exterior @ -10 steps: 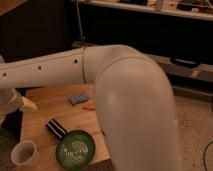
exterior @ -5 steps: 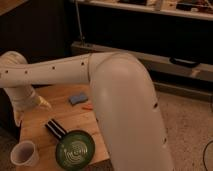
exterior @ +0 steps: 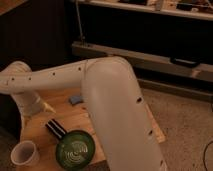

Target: Place the eraser in the ceramic cup

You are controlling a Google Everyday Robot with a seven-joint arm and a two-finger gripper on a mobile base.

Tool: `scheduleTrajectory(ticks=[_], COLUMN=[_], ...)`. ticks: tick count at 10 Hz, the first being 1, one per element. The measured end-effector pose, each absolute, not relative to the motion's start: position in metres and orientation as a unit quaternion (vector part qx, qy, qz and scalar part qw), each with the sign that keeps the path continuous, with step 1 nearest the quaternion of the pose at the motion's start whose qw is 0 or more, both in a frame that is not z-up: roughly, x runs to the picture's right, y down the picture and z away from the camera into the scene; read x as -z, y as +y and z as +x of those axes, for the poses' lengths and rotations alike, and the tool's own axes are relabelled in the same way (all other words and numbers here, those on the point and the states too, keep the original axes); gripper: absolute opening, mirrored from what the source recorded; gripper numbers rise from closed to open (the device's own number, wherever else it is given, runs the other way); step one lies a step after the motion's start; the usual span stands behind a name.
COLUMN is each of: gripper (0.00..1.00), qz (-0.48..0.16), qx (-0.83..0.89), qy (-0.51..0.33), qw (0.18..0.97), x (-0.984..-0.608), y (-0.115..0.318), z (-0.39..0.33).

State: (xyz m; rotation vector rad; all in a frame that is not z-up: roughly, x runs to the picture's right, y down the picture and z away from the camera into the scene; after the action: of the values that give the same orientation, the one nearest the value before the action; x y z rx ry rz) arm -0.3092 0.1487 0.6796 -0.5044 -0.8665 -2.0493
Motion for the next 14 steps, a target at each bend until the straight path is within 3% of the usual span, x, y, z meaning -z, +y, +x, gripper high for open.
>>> scheduleTrajectory(ticks=[6,11,14], gripper=[0.8,0.8,0.8], qz=[-0.24,-0.189,-0.186], qx=[0.821,0.797,0.797], qy=[-0.316,-0.416,-0.418], qw=[0.409,0.394,0.393], x=[-0.723,-0.745,-0.744], y=[0.149,0.153,0.153], z=[-0.307,-0.311,-0.314])
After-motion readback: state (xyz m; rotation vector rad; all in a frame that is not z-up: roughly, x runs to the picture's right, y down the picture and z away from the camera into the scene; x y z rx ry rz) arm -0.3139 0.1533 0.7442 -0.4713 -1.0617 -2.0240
